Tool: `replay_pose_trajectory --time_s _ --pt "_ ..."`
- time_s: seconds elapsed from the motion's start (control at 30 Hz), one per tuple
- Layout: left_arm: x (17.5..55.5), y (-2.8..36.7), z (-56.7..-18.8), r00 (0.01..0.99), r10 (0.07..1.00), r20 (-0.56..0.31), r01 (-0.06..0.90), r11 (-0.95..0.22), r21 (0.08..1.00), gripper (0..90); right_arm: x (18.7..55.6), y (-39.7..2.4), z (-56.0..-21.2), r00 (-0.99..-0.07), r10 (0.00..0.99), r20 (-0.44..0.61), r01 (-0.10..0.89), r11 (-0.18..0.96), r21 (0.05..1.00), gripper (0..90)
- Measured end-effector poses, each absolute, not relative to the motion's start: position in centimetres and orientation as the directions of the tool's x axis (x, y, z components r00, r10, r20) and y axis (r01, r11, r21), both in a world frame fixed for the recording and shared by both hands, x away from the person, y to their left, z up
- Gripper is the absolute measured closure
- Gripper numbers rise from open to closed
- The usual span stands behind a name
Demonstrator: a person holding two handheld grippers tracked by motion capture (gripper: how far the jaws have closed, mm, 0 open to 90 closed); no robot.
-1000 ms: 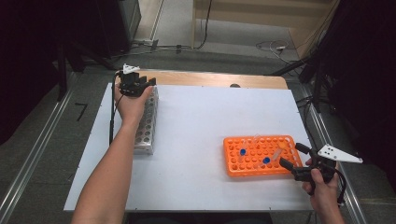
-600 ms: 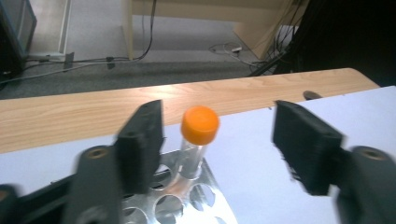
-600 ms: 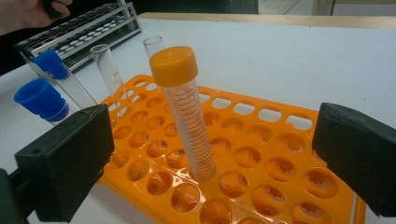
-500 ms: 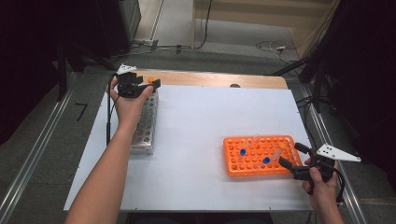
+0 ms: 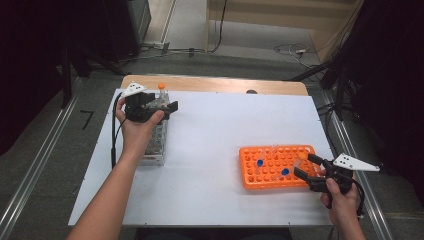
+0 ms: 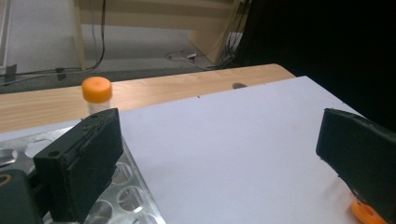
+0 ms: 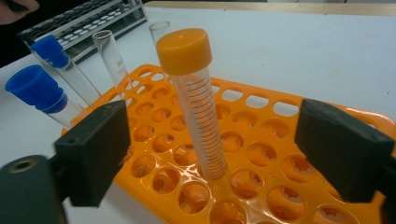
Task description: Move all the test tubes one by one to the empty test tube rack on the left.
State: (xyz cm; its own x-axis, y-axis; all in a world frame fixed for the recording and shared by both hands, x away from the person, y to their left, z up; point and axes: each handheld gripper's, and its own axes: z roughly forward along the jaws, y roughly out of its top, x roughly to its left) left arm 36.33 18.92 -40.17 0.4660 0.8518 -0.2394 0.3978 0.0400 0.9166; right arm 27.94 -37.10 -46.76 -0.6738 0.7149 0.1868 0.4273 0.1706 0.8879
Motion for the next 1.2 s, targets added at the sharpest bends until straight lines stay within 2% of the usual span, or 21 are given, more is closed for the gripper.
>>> replay_pose_trajectory --time_s 0.33,0.63,1.07,1.2 --pt "32.0 16.6 -40.8 0.532 0.820 -0.210 0.376 -0.007 0.927 0.0 27.9 -36.6 -47.0 -0.692 0.698 0.185 0.430 0.192 0.882 20.6" --pt "28.5 14.2 -41.6 0.586 0.785 -0.201 0.364 -0.034 0.931 0.0 28.0 -36.5 -47.2 -0.714 0.671 0.201 0.439 0.206 0.874 41.1" --pt "26.4 12.9 -41.7 0.619 0.759 -0.202 0.360 -0.045 0.932 0.0 28.4 -36.1 -47.6 -0.691 0.700 0.180 0.471 0.247 0.847 64.4" --pt "26.2 12.4 -41.9 0.623 0.754 -0.206 0.370 -0.053 0.928 0.0 28.4 -36.1 -47.9 -0.686 0.707 0.171 0.482 0.267 0.834 65.6"
